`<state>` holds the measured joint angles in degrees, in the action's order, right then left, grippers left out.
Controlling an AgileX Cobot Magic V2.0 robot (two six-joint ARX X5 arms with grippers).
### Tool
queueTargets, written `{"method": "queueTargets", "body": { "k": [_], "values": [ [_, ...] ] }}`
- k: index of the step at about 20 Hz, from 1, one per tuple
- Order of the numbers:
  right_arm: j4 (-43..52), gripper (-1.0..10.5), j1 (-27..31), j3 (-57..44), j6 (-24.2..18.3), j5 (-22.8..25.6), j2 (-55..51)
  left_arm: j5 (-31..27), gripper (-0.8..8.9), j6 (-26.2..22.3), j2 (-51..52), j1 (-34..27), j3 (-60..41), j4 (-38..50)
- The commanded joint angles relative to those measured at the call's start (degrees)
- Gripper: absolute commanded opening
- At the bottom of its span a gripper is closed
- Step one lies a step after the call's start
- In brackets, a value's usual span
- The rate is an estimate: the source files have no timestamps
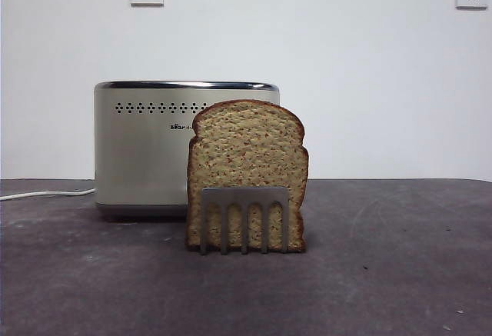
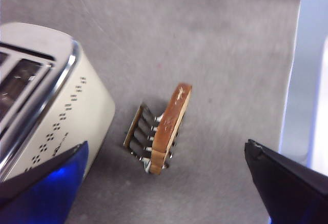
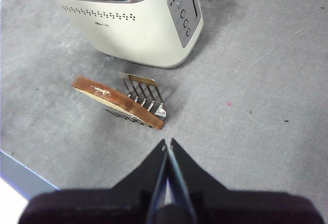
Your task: Pick up a slice of bread from the rack,put the bread on the toaster,press the button
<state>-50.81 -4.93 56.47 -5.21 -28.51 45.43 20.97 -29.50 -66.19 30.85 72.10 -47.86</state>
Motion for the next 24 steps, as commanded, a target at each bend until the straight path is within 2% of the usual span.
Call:
{"method": "queueTargets", "body": {
  "k": [1,7,16,22,24],
  "values": [
    [0.1,-0.1,-0.2,0.1,-0.5,-0.1,0.5,-5.4,5.66,-6.0,-5.0,4.4,1.6,0.0],
    [0.1,-0.1,-0.2,0.1,-0.5,-0.1,1.5,-12.2,5.66,-11.1,-14.7,10.8,2.3,6.5],
    [0.1,-0.1,-0.2,0.1,-0.5,-0.1,1.6,-12.3,5.50,-11.3,-25.1,11.6,2.3,9.0],
    [-0.3,-0.1,-0.2,0.1,-0.5,-0.1,1.6,-11.7,1.17,-11.3,-26.8,11.6,2.3,9.2],
    [-0.3,-0.1,-0.2,0.1,-0.5,-0.1,1.6,-11.4,0.53,-11.0,-26.8,11.6,2.3,9.1]
  ]
}}
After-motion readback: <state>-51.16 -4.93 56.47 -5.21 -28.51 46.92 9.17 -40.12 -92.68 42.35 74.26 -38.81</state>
